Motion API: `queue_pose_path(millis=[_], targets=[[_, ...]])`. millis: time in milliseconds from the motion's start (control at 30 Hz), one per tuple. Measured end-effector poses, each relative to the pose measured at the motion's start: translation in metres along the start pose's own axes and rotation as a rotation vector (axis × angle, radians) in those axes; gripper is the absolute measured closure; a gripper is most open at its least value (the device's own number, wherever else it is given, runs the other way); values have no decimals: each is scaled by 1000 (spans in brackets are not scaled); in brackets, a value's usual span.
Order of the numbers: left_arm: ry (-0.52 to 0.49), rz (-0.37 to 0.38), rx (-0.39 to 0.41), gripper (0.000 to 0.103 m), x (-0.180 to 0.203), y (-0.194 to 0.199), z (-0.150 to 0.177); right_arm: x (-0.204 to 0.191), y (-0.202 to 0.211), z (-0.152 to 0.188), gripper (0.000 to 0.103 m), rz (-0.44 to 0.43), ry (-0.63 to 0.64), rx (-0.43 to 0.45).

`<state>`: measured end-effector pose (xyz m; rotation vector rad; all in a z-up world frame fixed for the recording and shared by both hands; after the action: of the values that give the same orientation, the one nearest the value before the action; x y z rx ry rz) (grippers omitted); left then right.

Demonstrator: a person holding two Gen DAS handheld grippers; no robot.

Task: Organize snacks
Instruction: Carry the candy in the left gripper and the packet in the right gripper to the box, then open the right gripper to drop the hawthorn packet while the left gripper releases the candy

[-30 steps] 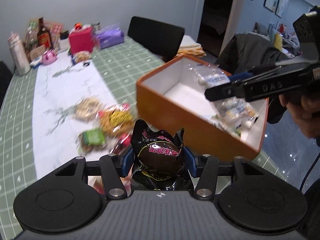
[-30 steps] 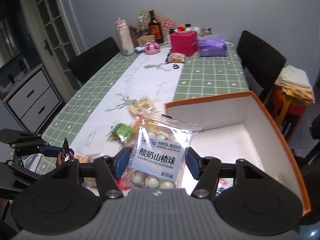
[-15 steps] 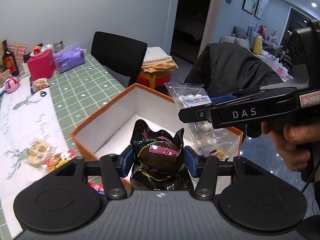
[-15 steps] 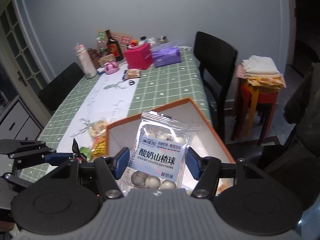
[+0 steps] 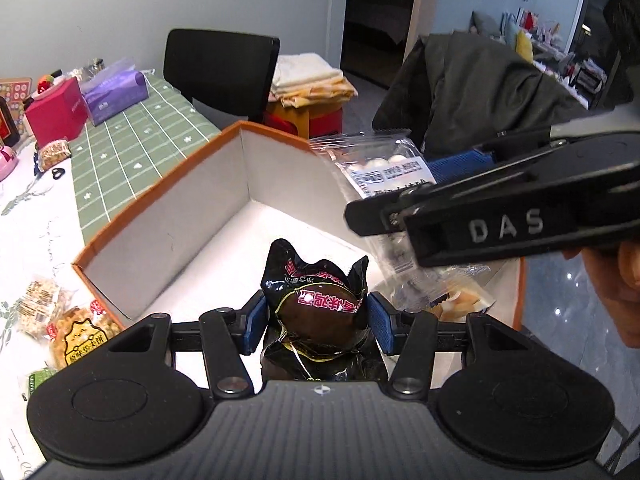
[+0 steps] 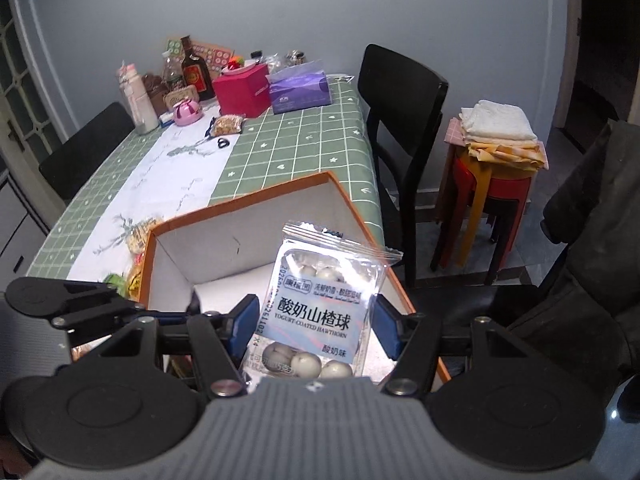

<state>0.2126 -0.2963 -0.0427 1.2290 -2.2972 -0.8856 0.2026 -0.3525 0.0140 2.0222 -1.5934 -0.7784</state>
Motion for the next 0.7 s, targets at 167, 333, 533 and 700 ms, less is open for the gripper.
queue_pose_path(millis=[167, 333, 533, 700], targets=[[-69, -36, -68, 42, 5, -15, 14, -3, -14, 14, 43, 1, 53, -57], [-142, -51, -136, 43, 10, -27, 30, -5, -28, 26, 43, 5, 79, -110], [-161, -30, -175, 42, 11, -28, 39, -8, -36, 38, 43, -32, 88, -162], [-185, -33, -194, 42, 15, -27, 43, -14, -42, 51, 43, -59, 111, -219]])
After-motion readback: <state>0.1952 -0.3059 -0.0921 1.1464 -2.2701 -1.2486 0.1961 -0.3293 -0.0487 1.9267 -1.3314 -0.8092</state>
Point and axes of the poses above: each gripper's, at about its wrist camera, not at the fingertips, and y roughly against the way its jaws point, x to its right, z to its underside, the point moved 7 cm from there along -y, roughly the way its jaws point, and after that the axes turned 9 degrees about x, right-handed, at the moved point
